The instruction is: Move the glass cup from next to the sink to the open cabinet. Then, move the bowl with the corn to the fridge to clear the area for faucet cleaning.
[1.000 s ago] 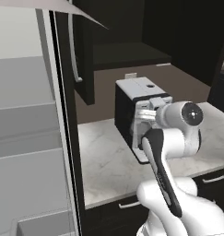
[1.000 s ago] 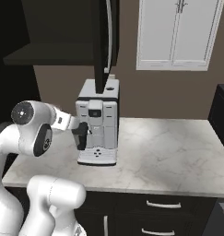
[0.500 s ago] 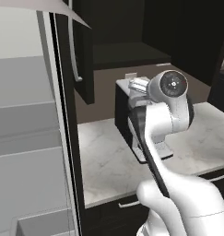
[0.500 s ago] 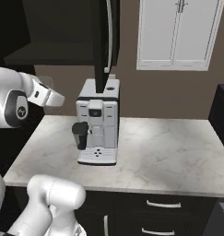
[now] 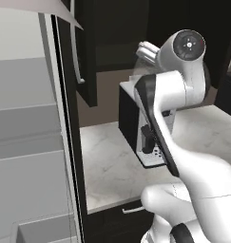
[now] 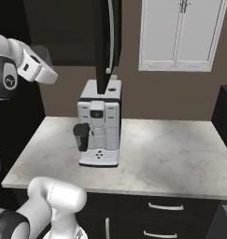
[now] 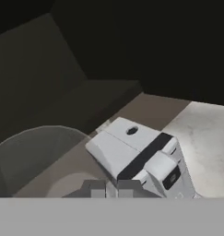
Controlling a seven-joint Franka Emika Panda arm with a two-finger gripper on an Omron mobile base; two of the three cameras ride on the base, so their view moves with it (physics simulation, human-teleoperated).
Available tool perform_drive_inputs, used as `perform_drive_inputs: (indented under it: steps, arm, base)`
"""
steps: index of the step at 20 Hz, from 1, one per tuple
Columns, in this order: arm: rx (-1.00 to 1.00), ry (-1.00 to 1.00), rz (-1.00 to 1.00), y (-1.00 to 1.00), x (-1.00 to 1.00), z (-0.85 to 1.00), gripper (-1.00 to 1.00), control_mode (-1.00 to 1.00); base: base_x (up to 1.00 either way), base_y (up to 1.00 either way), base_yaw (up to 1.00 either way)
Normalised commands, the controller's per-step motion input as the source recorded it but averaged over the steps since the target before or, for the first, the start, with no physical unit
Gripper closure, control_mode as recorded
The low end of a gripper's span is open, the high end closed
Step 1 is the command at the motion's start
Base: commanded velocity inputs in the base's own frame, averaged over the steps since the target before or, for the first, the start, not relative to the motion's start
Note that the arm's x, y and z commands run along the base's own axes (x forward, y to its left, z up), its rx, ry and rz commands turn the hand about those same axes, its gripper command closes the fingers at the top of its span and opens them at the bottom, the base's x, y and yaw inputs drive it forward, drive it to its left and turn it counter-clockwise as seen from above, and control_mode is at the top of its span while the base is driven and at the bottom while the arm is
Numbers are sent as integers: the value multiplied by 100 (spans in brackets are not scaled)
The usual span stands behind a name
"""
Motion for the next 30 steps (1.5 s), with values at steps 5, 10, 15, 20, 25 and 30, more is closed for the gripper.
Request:
perform_drive_inputs:
  steps: [5,10,15,20,25,30]
  arm:
    - [11,-6,-1,-15,2,7,100,-100]
    - [20,-7,0,-25,5,35,100,-100]
    - [13,-3,-2,-2,22,39,100,-100]
    - [0,3,-7,2,65,0,100,-100]
    - [-2,1,-8,12,74,-13,100,-100]
    - [0,0,-9,12,69,0,100,-100]
  base:
    - [0,0,0]
    - [0,0,0]
    - [0,0,0]
    - [0,0,0]
    - [0,0,0]
    - [0,0,0]
